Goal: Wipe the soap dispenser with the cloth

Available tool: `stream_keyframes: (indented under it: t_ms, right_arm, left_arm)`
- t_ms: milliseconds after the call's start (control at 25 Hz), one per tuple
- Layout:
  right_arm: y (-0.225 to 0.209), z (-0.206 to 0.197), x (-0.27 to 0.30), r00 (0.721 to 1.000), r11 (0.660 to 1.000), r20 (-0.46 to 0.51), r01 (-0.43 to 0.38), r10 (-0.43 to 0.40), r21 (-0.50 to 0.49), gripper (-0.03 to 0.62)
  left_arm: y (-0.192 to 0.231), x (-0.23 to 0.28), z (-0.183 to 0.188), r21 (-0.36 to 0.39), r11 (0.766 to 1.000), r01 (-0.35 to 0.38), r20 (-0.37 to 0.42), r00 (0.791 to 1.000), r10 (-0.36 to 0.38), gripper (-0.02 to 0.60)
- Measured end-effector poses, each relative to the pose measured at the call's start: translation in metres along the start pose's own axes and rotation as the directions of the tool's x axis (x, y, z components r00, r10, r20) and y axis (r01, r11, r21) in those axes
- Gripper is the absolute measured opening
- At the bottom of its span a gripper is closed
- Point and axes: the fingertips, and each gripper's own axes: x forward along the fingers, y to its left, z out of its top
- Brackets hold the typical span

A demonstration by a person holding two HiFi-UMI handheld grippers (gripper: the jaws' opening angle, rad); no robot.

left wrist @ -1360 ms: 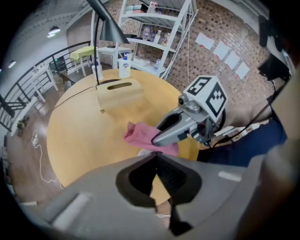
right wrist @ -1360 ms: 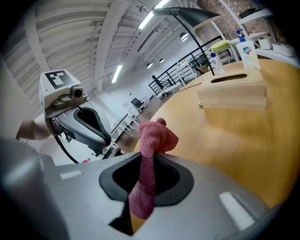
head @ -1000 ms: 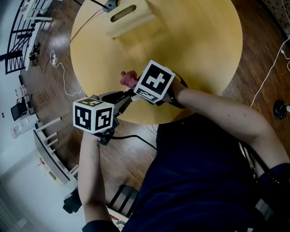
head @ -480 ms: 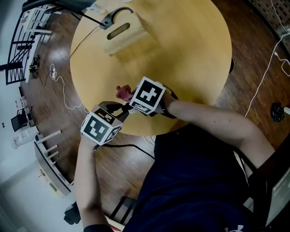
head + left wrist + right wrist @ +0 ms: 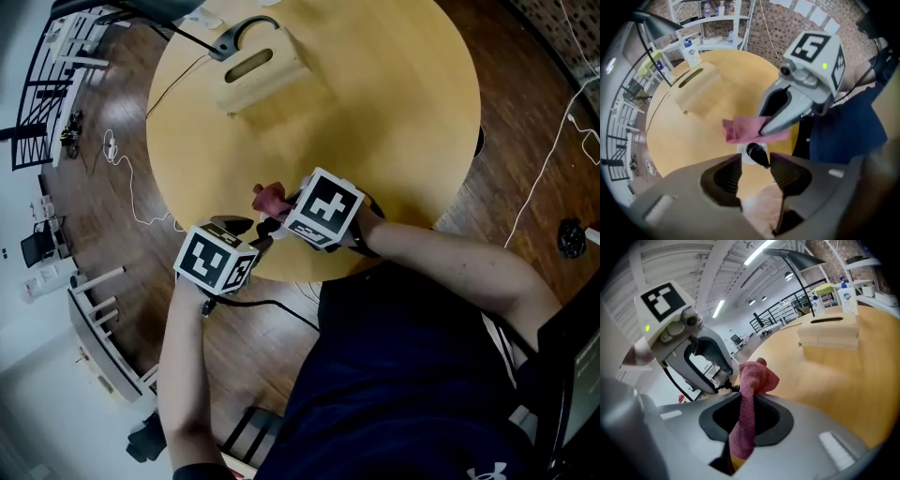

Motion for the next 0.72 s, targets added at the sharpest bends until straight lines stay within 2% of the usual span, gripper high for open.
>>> stream_keyframes:
  t_ms: [120, 200, 320, 480, 560, 680, 720]
  right_arm:
    - [-0.009, 0.034, -0.01, 0.994, 1.0, 0.107, 0.021, -0.023, 0.02, 0.066]
    - [-0.012, 0.044, -0.005, 0.993, 1.0, 0.115, 0.023, -0.025, 0.017, 0.066]
    - [-0.005, 0.034, 0.013, 0.999, 1.0, 0.046, -0.004, 0.004, -0.011, 0.066]
    - [0.001, 0.018, 0.013, 1.0, 1.0, 0.028, -0.001, 0.002, -0.01, 0.066]
    - [0.001, 0.006, 0.011, 1.0, 1.0, 0.008, -0.007, 0.007, 0.0, 0.066]
    - [0.006, -0.01, 0.007, 0.998, 0.999, -0.027, -0.049, 0.05, 0.019, 0.066]
    - [0.005, -0.011, 0.004, 0.998, 0.998, -0.019, -0.054, 0.055, 0.033, 0.066]
  left_arm:
    - [-0.008, 0.004, 0.003, 0.06, 0.998, -0.009, -0.058, 0.998, 0.013, 0.137]
    - [-0.007, 0.009, 0.004, 0.151, 0.988, -0.031, -0.092, 0.995, 0.046, 0.135]
    - [-0.005, 0.014, -0.001, 0.323, 0.944, -0.061, -0.152, 0.982, 0.115, 0.131]
    - [-0.005, 0.01, -0.005, 0.463, 0.884, -0.067, -0.193, 0.965, 0.175, 0.126]
    - [-0.002, 0.012, -0.008, 0.551, 0.832, -0.067, -0.196, 0.958, 0.207, 0.124]
    - [-0.001, 0.013, -0.015, 0.69, 0.72, -0.07, -0.183, 0.946, 0.267, 0.124]
    - [-0.001, 0.013, -0.016, 0.707, 0.703, -0.08, -0.169, 0.946, 0.278, 0.126]
